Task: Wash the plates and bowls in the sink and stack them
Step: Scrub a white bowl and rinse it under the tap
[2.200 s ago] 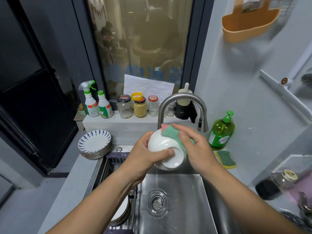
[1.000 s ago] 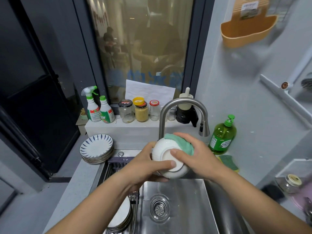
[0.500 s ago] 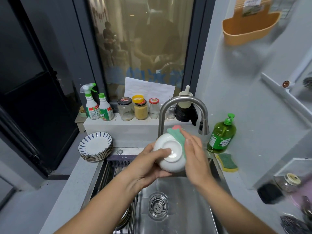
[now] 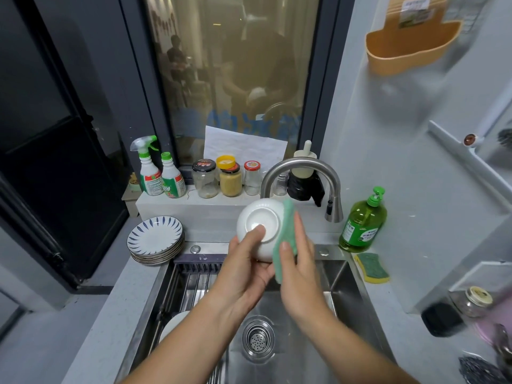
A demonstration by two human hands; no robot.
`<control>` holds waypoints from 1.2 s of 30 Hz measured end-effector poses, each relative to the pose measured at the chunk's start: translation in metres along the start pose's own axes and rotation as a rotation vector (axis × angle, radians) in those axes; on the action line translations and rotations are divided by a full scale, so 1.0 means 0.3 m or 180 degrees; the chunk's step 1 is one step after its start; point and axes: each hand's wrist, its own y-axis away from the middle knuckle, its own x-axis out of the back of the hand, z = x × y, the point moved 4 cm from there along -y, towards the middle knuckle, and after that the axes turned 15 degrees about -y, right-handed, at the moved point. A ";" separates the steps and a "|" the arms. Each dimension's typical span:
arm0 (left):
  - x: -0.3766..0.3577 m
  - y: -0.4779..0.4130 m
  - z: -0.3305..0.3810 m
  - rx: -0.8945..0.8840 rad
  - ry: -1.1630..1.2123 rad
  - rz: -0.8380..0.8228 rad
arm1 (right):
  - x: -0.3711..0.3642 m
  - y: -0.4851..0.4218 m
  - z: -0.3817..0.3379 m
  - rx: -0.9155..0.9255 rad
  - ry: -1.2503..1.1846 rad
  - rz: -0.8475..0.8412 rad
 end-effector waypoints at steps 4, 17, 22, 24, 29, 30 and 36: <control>-0.009 0.018 -0.060 0.0007 -0.0178 0.0096 | 0.013 -0.036 0.000 -0.0096 -0.0258 0.0206; 0.034 0.012 0.073 0.0504 -0.2757 -0.0638 | 0.154 -0.171 -0.063 -0.0849 0.0454 -0.1582; 0.015 -0.025 0.027 0.0613 -0.2309 -0.0525 | 0.145 -0.174 -0.042 -0.0648 0.0291 -0.0894; 0.021 -0.039 -0.017 0.0661 -0.1765 -0.0297 | 0.136 -0.130 -0.025 -0.0349 0.0311 -0.0323; 0.009 -0.056 -0.062 0.0630 -0.0368 -0.0131 | 0.072 0.027 0.073 -0.0298 0.0138 -0.0122; 0.000 -0.054 -0.065 0.0581 -0.0323 -0.0105 | 0.074 0.020 0.078 -0.0315 0.0022 -0.0103; 0.005 -0.042 -0.126 0.0453 -0.0943 0.0234 | 0.142 -0.154 0.032 -0.0286 -0.0555 -0.0078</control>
